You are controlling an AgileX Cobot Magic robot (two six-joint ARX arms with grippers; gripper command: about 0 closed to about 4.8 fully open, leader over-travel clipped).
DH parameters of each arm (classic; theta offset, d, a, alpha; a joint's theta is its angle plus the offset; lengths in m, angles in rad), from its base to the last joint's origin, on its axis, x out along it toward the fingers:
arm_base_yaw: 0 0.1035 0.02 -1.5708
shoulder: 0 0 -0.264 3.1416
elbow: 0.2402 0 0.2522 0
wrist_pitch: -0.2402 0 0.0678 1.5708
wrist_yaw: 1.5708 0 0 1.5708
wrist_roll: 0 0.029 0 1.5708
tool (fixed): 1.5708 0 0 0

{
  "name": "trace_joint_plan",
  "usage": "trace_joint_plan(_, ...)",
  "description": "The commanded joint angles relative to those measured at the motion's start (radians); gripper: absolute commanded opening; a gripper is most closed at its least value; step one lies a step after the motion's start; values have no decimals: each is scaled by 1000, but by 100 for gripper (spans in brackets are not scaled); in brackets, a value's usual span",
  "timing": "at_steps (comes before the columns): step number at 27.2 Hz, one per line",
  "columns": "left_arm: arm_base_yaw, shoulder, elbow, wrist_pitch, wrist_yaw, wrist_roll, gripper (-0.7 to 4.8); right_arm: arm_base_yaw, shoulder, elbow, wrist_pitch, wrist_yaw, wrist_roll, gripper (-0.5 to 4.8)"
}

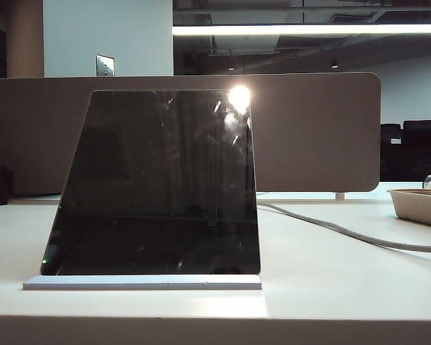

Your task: Push the base of the mirror on the table to move it forward for a short distance.

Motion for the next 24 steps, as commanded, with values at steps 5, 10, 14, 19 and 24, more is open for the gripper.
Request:
trace_joint_plan(5, -22, 0, 1, 6, 5, 4, -1, 0, 0, 1, 14, 0, -1, 22)
trace_joint_plan(10, -60, 0, 1, 6, -4, 4, -1, 0, 0, 1, 14, 0, 0, 22)
trace_joint_plan(14, -265, 0, 1, 6, -3, 4, -1, 0, 0, 1, 14, 0, -1, 22)
trace_joint_plan(19, -476, 0, 1, 6, 2, 4, -1, 1, 0, 1, 14, 0, 0, 22)
trace_joint_plan(24, -649, 0, 1, 6, 2, 4, -1, 0, 0, 1, 14, 0, 0, 22)
